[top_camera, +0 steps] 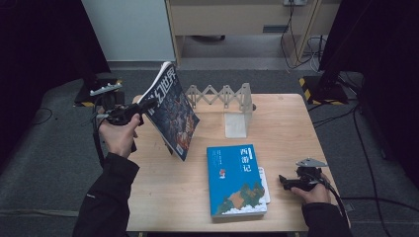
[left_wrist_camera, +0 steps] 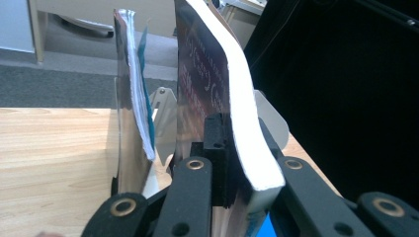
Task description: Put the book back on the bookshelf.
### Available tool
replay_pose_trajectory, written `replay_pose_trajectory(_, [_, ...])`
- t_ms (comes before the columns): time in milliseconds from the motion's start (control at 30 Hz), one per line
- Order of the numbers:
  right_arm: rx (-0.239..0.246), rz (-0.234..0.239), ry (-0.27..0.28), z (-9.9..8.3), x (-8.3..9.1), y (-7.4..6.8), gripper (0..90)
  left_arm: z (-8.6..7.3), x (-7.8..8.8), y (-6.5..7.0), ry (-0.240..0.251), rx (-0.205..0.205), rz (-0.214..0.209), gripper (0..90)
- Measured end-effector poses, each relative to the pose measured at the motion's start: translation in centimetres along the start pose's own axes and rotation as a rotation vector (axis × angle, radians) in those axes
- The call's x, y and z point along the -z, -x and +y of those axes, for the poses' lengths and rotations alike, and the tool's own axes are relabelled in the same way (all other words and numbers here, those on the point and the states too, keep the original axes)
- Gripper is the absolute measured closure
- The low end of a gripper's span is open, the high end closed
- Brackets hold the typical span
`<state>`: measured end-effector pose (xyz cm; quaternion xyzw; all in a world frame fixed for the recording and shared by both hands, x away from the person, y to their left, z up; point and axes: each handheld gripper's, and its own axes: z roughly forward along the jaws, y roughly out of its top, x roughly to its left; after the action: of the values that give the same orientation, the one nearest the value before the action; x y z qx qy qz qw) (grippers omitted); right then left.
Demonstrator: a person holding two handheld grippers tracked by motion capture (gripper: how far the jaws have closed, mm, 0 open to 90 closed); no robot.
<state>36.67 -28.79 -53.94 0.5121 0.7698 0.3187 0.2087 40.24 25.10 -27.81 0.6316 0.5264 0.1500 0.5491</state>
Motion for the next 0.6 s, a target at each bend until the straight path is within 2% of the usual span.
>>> replay_pose_trajectory(300, [0.000, 0.000, 0.000, 0.0, 0.0, 0.0, 0.3, 0.6, -0.8, 0.1, 0.009, -0.023, 0.070, 82.1])
replay_pose_trajectory(367, [0.000, 0.000, 0.000, 0.0, 0.0, 0.0, 0.3, 0.7, -1.1, 0.2, 0.006, -0.038, 0.091, 82.1])
replay_pose_trajectory(600, [-0.001, 0.000, 0.000, 0.0, 0.0, 0.0, 0.3, 0.9, -2.6, 0.4, 0.011, -0.043, 0.113, 82.2])
